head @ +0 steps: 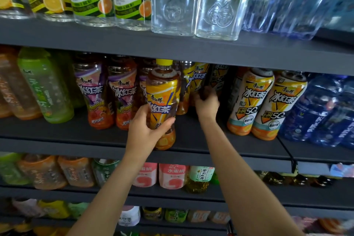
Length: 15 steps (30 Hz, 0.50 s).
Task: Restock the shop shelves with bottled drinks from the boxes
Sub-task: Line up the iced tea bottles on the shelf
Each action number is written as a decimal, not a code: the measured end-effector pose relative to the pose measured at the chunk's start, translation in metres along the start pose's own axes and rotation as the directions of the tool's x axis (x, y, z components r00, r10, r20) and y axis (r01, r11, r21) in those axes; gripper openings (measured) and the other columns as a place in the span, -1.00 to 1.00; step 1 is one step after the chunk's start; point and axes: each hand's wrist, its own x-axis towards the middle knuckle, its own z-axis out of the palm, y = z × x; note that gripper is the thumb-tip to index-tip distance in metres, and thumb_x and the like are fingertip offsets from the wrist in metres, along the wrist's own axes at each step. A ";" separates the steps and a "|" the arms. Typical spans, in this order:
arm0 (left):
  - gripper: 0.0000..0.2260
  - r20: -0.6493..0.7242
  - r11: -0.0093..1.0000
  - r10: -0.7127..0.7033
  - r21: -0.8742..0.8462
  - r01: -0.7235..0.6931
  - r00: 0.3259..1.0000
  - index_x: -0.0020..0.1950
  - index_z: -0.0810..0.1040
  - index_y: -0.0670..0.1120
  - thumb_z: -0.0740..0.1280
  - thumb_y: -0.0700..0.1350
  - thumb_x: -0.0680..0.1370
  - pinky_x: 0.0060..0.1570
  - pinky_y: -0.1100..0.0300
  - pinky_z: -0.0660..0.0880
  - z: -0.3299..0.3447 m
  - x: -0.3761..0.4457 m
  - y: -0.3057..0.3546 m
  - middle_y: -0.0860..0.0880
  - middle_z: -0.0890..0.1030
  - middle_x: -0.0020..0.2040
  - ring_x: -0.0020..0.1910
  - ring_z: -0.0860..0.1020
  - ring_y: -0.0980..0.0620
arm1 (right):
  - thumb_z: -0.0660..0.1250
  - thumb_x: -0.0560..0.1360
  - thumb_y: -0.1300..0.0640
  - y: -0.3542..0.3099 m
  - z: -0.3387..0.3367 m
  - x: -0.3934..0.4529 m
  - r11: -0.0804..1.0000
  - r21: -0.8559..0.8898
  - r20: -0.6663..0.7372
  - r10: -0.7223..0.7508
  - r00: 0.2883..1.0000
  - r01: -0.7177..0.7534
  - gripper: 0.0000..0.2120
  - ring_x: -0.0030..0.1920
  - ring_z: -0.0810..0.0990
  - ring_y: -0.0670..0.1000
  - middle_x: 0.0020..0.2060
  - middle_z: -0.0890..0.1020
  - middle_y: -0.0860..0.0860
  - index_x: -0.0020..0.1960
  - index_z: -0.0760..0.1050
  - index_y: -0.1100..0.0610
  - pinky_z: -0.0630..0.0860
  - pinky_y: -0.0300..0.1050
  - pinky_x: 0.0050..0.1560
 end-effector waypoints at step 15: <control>-0.53 0.000 0.999 0.034 0.012 -0.034 0.999 0.09 0.44 0.03 0.35 0.25 0.30 -0.05 0.57 0.36 -0.002 -0.001 -0.001 0.05 0.56 0.02 -0.01 0.51 0.20 | 0.48 0.35 0.04 -0.003 0.015 -0.042 0.952 -0.278 -0.029 -0.139 0.990 0.126 -0.37 0.26 0.33 0.20 0.22 0.41 0.20 0.26 0.31 0.31 0.30 0.03 0.23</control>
